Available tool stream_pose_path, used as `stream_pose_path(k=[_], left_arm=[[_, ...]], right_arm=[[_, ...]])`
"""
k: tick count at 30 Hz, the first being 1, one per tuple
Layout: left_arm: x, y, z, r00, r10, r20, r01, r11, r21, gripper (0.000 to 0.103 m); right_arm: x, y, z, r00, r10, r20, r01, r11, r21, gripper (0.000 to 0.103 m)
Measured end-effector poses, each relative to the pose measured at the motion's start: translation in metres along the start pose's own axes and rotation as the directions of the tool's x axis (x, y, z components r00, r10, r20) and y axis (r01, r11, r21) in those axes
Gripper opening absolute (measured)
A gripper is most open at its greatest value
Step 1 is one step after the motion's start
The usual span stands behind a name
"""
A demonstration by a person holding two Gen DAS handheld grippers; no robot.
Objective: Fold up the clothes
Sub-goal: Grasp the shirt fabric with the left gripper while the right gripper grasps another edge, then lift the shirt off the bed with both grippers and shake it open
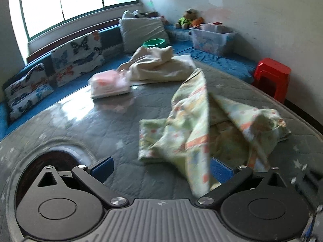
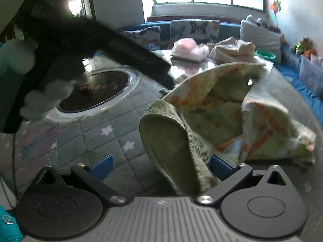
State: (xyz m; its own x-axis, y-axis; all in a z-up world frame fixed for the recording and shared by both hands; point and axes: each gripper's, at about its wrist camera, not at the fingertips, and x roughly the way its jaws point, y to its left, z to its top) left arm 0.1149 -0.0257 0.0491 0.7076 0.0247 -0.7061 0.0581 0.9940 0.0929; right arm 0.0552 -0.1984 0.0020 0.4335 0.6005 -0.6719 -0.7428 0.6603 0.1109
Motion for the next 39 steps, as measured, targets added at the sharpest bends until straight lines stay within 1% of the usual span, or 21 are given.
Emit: stream_pose_path(k=[4, 6, 7, 9, 10, 12, 13, 15, 18, 23, 25, 26, 27, 28, 30, 31, 33, 34, 35, 37, 39], left_arm=[[0.012, -0.011, 0.012, 0.999, -0.039, 0.009, 0.039, 0.999, 0.015, 0.097], [0.020, -0.017, 0.017, 0.999, -0.046, 0.008, 0.045, 0.998, 0.037, 0.088], [0.026, -0.019, 0.019, 0.999, -0.046, 0.002, 0.046, 0.998, 0.047, 0.085], [0.038, -0.020, 0.021, 0.999, -0.041, -0.017, 0.042, 0.998, 0.054, 0.071], [0.043, -0.021, 0.023, 0.999, -0.039, -0.027, 0.040, 0.998, 0.057, 0.068], [0.052, -0.018, 0.023, 0.997, -0.052, -0.048, 0.054, 0.997, 0.050, 0.050], [0.055, -0.016, 0.022, 0.997, -0.060, -0.057, 0.063, 0.997, 0.045, 0.046], [0.058, -0.012, 0.019, 0.995, -0.075, -0.069, 0.078, 0.996, 0.038, 0.026], [0.057, -0.006, 0.015, 0.991, -0.105, -0.080, 0.107, 0.994, 0.015, 0.014], [0.043, -0.002, 0.010, 0.991, -0.122, -0.061, 0.122, 0.992, 0.009, 0.011], [0.038, -0.001, 0.009, 0.990, -0.128, -0.054, 0.128, 0.992, 0.008, 0.009], [0.035, 0.000, 0.009, 0.990, -0.131, -0.050, 0.132, 0.991, 0.008, 0.009], [0.033, 0.001, 0.008, 0.990, -0.131, -0.047, 0.131, 0.991, 0.009, 0.009], [0.030, 0.001, 0.007, 0.991, -0.128, -0.044, 0.128, 0.992, 0.009, 0.009], [0.026, 0.003, 0.005, 0.991, -0.131, -0.040, 0.131, 0.991, 0.004, 0.008], [0.024, 0.004, 0.005, 0.990, -0.133, -0.038, 0.133, 0.991, 0.001, 0.008], [0.020, 0.007, 0.003, 0.991, -0.131, -0.031, 0.131, 0.991, -0.002, 0.008], [0.018, 0.008, 0.003, 0.991, -0.131, -0.029, 0.131, 0.991, -0.004, 0.008], [0.016, 0.010, 0.002, 0.991, -0.131, -0.027, 0.131, 0.991, -0.008, 0.007], [0.011, 0.013, 0.000, 0.991, -0.131, -0.022, 0.131, 0.991, -0.009, 0.007], [0.005, 0.015, -0.001, 0.991, -0.132, -0.015, 0.132, 0.991, -0.009, 0.007]], right_arm=[[-0.010, -0.001, 0.001, 1.000, 0.002, 0.023, -0.003, 1.000, 0.007, 0.103], [-0.017, -0.003, 0.003, 0.999, -0.004, 0.038, 0.003, 1.000, 0.017, 0.103], [-0.021, -0.005, 0.004, 0.999, -0.010, 0.047, 0.009, 1.000, 0.020, 0.103], [-0.028, -0.008, 0.006, 0.998, -0.024, 0.065, 0.022, 0.999, 0.029, 0.103], [-0.032, -0.010, 0.008, 0.997, -0.031, 0.075, 0.029, 0.999, 0.034, 0.103], [-0.039, -0.015, 0.012, 0.994, -0.050, 0.097, 0.046, 0.998, 0.046, 0.102], [-0.043, -0.018, 0.014, 0.992, -0.059, 0.108, 0.053, 0.997, 0.056, 0.102], [-0.047, -0.024, 0.018, 0.989, -0.076, 0.127, 0.067, 0.995, 0.075, 0.102], [-0.047, -0.036, 0.026, 0.981, -0.127, 0.145, 0.112, 0.988, 0.107, 0.098], [-0.022, -0.067, 0.038, 0.966, -0.229, 0.121, 0.206, 0.962, 0.182, 0.088], [-0.011, -0.076, 0.040, 0.965, -0.244, 0.100, 0.220, 0.953, 0.208, 0.082], [-0.006, -0.080, 0.039, 0.965, -0.247, 0.086, 0.224, 0.950, 0.219, 0.081], [0.001, -0.083, 0.039, 0.966, -0.248, 0.073, 0.226, 0.948, 0.224, 0.076], [0.006, -0.085, 0.038, 0.965, -0.255, 0.062, 0.236, 0.946, 0.221, 0.068], [0.015, -0.086, 0.036, 0.959, -0.279, 0.040, 0.265, 0.941, 0.209, 0.060], [0.019, -0.087, 0.034, 0.957, -0.288, 0.030, 0.276, 0.938, 0.212, 0.049], [0.024, -0.091, 0.031, 0.954, -0.301, 0.013, 0.290, 0.929, 0.229, 0.036], [0.024, -0.092, 0.028, 0.953, -0.303, 0.011, 0.292, 0.926, 0.241, 0.027], [0.021, -0.094, 0.026, 0.953, -0.303, 0.013, 0.290, 0.922, 0.256, 0.024], [0.014, -0.094, 0.023, 0.952, -0.306, 0.028, 0.288, 0.919, 0.269, 0.012], [0.000, -0.091, 0.020, 0.949, -0.310, 0.061, 0.284, 0.920, 0.270, 0.008]])
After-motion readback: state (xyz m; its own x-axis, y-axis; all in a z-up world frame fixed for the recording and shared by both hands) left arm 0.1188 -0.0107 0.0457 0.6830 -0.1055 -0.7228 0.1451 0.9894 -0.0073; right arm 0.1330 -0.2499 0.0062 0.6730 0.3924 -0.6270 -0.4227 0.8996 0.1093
